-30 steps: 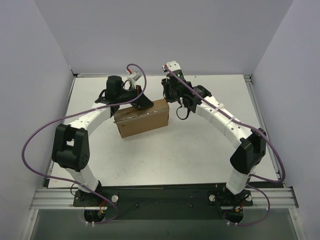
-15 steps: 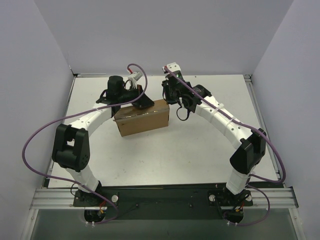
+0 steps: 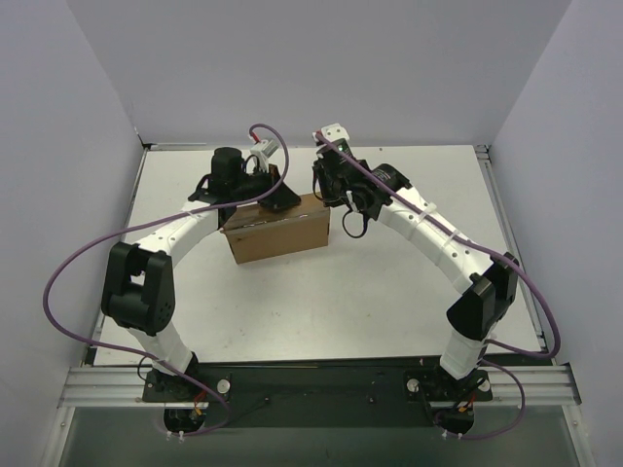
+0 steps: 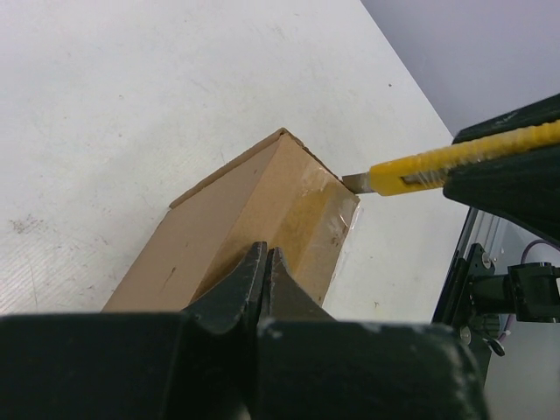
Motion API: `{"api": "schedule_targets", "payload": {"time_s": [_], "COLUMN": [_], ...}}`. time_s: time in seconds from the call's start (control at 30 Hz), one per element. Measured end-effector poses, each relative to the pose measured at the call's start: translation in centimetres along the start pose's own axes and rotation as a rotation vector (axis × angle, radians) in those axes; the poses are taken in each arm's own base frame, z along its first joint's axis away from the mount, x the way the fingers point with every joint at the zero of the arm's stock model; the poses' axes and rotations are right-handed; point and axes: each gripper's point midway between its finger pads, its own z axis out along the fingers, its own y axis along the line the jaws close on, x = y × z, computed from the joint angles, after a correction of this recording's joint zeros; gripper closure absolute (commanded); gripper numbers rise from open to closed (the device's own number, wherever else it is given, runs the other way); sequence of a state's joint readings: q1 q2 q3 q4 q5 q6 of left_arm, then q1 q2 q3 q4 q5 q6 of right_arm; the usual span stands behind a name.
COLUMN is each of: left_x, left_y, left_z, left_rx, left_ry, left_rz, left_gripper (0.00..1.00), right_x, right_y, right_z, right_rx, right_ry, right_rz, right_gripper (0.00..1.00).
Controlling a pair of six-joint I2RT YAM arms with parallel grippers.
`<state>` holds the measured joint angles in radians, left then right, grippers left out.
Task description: Unpack the express box
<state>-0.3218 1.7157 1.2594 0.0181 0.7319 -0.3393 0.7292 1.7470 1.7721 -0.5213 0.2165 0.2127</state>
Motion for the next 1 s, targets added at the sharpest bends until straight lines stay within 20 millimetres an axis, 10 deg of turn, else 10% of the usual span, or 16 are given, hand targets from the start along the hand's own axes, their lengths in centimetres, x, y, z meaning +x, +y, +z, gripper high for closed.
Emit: {"api": "schedule_targets", "payload": {"time_s": [1.0], "left_x": [0.03], "left_y": [-0.19], "left_z": [0.23], "left_rx": [-0.005], "left_ry": [0.0], "left_rz": [0.011], "left_gripper": [1.0], "right_x": [0.99], "right_y": [0.14], "right_z": [-0.78], "right_rx": [0.006], "right_ry": [-0.002], "right_rz": [-0.053], "right_gripper": [1.0]}}
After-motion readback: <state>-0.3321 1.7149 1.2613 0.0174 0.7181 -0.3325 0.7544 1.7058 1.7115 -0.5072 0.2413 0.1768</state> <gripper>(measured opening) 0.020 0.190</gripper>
